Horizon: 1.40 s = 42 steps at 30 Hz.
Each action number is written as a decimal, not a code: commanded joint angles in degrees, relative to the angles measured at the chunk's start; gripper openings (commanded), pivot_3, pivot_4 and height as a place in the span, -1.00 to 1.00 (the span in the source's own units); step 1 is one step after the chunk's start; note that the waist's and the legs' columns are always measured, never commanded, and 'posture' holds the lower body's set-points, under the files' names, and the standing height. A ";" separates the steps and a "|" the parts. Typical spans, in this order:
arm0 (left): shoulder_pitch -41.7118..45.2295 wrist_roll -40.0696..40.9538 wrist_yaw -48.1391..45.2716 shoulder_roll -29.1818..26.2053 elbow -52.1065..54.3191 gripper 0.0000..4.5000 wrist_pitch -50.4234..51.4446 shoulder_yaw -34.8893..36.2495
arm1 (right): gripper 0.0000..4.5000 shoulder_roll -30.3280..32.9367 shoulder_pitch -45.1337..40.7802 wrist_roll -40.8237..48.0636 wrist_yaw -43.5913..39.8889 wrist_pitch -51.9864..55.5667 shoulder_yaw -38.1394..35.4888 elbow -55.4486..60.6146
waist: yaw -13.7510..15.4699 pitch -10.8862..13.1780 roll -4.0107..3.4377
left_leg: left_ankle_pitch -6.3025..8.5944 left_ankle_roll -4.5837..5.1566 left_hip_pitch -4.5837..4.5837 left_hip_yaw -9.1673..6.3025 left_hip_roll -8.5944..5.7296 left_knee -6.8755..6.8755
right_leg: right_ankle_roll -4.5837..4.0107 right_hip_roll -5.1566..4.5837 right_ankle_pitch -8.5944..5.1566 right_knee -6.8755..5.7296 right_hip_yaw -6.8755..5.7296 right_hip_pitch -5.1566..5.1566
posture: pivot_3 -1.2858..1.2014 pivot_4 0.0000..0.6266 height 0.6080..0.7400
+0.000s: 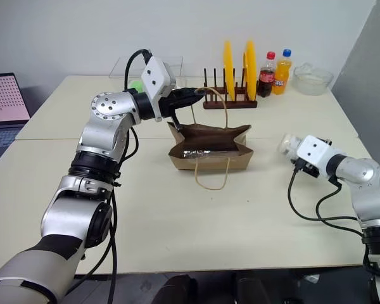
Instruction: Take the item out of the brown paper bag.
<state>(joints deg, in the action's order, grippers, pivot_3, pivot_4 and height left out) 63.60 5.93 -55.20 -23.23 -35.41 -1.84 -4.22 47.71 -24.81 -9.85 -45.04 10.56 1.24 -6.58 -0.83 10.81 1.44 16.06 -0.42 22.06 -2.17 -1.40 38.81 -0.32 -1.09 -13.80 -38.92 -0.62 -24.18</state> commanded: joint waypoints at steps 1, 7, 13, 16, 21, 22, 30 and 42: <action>1.42 0.25 0.09 -0.02 1.35 -1.00 -1.19 0.52 | 0.36 1.13 -0.83 1.64 -2.98 1.41 0.10 0.09 | 0.00 0.00 0.00 | 0.00 0.00 0.00 0.00 0.00 0.00 | 0.00 0.00 0.00 0.00 0.00 0.00 | 0.03 -0.52 1.00; 1.55 0.28 0.14 0.15 1.15 -1.00 -1.33 0.56 | 0.51 1.09 -1.05 1.58 -5.54 2.35 2.06 -1.52 | 0.00 0.00 0.00 | 0.00 0.00 0.00 -0.01 0.00 0.00 | 0.01 0.00 -0.01 0.00 -0.01 0.00 | 0.03 -0.52 1.00; 2.04 0.17 0.29 0.49 0.44 -1.00 -1.71 0.59 | 0.98 1.25 -1.02 2.54 -7.39 4.72 2.03 -1.10 | 0.00 0.00 0.00 | -0.01 -0.01 -0.01 -0.02 0.00 0.01 | 0.00 0.00 0.00 0.00 -0.01 0.01 | 0.03 -0.52 1.00; 2.14 0.15 0.27 0.56 0.20 -1.00 -1.90 0.58 | 0.98 2.01 -0.59 6.50 -9.07 9.72 -1.34 4.09 | 0.01 0.00 0.00 | -0.01 -0.01 -0.01 -0.02 0.00 0.01 | 0.01 0.00 0.00 0.00 -0.02 0.01 | 0.03 -0.52 1.00; 2.44 0.84 0.57 0.70 -0.18 -1.00 -0.47 1.24 | 0.98 5.54 4.07 16.66 -11.84 21.85 -13.09 20.41 | 0.43 0.00 0.00 | 0.00 -0.01 0.02 -0.07 0.00 0.01 | 0.02 -0.01 -0.01 0.01 -0.05 0.02 | 0.03 -0.52 1.00; 2.71 1.21 0.58 0.83 -0.51 -1.00 0.31 1.50 | 0.98 5.75 5.58 19.29 -12.15 24.65 -16.06 24.56 | 0.54 0.00 0.00 | 0.00 -0.01 0.03 -0.09 -0.01 0.01 | 0.06 -0.01 -0.03 0.02 -0.06 0.02 | 0.03 -0.52 1.00; 4.99 0.91 0.27 1.01 -4.79 -1.00 -0.23 1.32 | 0.98 -13.79 15.59 32.86 3.24 30.87 -18.54 54.26 | 0.65 0.01 0.02 | 0.00 -0.02 -0.03 -0.25 0.02 0.00 | 0.30 0.01 -0.18 -0.02 -0.16 0.10 | 0.03 -0.52 1.00; 3.63 3.31 -6.94 -4.64 1.29 0.21 5.78 2.48 | 1.00 -25.04 20.62 19.07 17.18 12.94 0.53 51.07 | 0.14 0.01 0.03 | -0.01 -0.02 -0.05 -0.14 0.01 0.04 | 0.32 0.04 -0.18 0.00 -0.07 0.07 | 0.03 -0.52 1.00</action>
<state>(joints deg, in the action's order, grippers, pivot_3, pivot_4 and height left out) 66.94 7.01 -60.90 -26.37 -38.38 3.48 -3.99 22.71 -3.53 9.83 -28.44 26.40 1.82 44.04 -0.69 10.83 1.47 16.06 -0.44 22.01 -2.30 -1.39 38.85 0.00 -1.05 -13.98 -38.92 -0.68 -24.11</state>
